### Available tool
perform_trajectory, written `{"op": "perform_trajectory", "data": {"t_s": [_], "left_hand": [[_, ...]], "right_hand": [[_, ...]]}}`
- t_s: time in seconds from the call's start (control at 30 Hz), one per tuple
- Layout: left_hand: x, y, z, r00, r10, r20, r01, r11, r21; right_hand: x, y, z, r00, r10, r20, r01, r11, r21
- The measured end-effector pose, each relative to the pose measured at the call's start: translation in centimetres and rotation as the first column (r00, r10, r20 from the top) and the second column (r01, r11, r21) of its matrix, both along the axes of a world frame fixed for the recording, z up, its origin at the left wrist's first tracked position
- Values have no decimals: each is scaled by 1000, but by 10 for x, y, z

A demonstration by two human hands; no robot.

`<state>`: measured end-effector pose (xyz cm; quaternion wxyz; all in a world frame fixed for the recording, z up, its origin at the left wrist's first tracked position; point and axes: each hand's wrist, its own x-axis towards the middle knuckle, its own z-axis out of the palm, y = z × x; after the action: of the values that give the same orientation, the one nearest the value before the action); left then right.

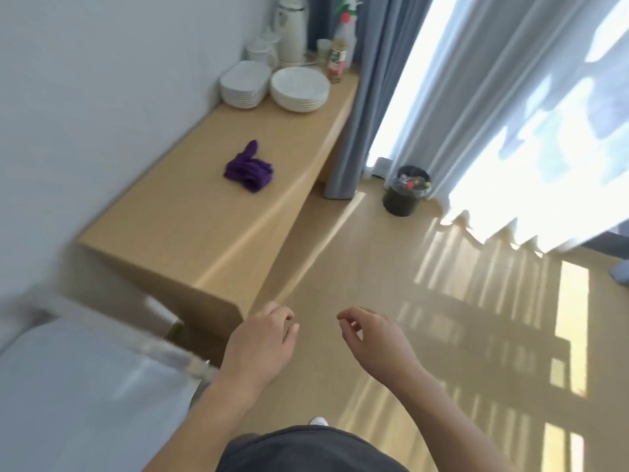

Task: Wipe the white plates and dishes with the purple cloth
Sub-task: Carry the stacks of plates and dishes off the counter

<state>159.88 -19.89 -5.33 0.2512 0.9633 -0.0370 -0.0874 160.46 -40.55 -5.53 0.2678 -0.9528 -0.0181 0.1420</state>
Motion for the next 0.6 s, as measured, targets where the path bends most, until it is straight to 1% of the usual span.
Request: {"op": "perform_trajectory", "data": {"t_s": [0.07,0.13,0.2,0.27,0.43,0.6], "left_hand": [[31,-30,0,993,-112,24,110,991,75],[62,-54,-1,974,-224,28,216,961,173],[95,-74,-4,959,-283,20,271,933,237],[130,-92,-7,950,-312,27,294,916,273],[235,-127,-22,936,-351,24,329,896,298],[350,-149,-10,922,-382,59,345,883,320]], "right_hand": [[20,-32,-2,999,-31,18,31,998,-56],[41,-58,-6,998,-49,40,53,993,-106],[65,-78,-11,998,-46,41,52,984,-168],[94,-95,-15,999,-40,26,44,977,-210],[189,-126,-24,999,-36,7,36,960,-279],[298,-146,-6,1000,-6,30,14,952,-306]]}}
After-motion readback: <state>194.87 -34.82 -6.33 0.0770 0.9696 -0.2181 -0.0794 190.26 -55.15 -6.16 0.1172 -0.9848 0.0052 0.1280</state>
